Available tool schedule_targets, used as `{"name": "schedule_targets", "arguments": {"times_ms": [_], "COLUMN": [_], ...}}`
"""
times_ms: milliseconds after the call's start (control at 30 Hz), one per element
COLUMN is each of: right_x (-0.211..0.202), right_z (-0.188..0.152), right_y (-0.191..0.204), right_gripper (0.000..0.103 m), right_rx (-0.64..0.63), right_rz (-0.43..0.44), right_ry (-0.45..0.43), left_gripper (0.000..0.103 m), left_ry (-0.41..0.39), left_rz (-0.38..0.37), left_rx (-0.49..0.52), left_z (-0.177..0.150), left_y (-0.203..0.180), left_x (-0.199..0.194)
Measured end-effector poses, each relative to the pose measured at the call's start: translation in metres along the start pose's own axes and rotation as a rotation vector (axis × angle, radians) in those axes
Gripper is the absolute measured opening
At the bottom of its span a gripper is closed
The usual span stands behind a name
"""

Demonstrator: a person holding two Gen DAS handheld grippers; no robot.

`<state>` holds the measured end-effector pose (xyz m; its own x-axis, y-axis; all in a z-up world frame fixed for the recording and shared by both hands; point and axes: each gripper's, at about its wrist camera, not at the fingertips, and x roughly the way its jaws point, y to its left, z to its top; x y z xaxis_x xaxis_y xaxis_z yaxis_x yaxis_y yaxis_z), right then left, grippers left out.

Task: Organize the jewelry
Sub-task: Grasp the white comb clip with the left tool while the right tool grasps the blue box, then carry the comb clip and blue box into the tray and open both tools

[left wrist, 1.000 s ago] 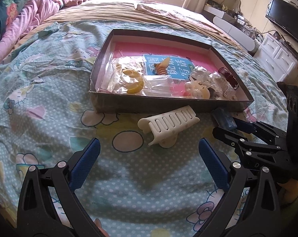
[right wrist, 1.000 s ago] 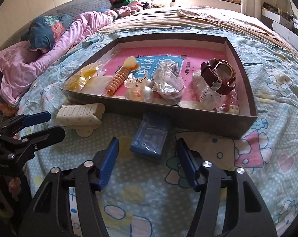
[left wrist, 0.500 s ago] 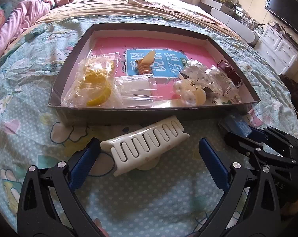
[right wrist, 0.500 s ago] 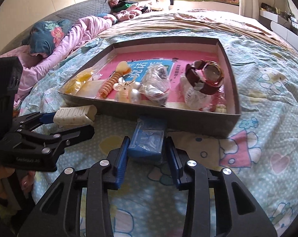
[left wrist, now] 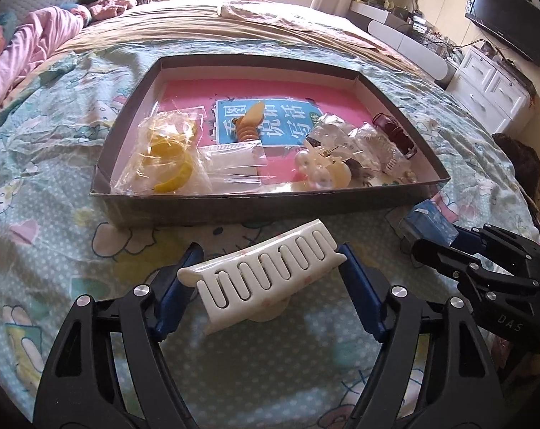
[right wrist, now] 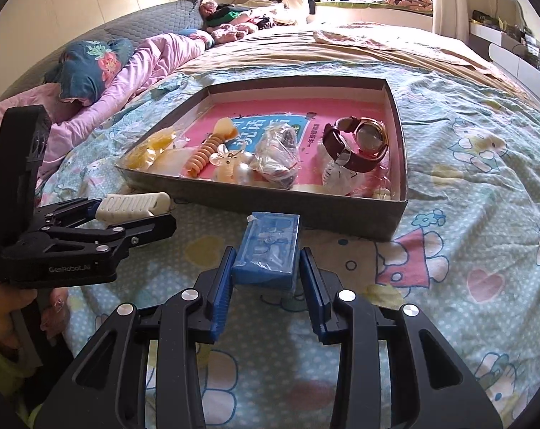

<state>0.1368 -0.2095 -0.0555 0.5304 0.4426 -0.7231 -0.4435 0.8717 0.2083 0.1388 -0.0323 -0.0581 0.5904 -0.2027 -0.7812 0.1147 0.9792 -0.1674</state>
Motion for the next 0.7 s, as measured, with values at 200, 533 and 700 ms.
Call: {"name": "schedule_targets", "arguments": {"times_ms": [200, 533, 700], "right_x": [-0.01, -0.02, -0.022], "right_z": [0.003, 0.016, 0.024], "right_y": [0.009, 0.026, 0.029], "right_gripper": [0.035, 0.034, 0.033], "right_rx": [-0.029, -0.085, -0.099], "right_rz": [0.011, 0.031, 0.033], "right_ry": [-0.016, -0.048, -0.067], "left_gripper": [0.069, 0.069, 0.069], "left_ry": [-0.035, -0.08, -0.104], "left_rz": [-0.012, -0.008, 0.0], "left_rx": [-0.009, 0.001, -0.013], "left_z": [-0.002, 0.0, 0.007], "left_y": [0.003, 0.006, 0.012], "left_x": [-0.022, -0.045, -0.051]}}
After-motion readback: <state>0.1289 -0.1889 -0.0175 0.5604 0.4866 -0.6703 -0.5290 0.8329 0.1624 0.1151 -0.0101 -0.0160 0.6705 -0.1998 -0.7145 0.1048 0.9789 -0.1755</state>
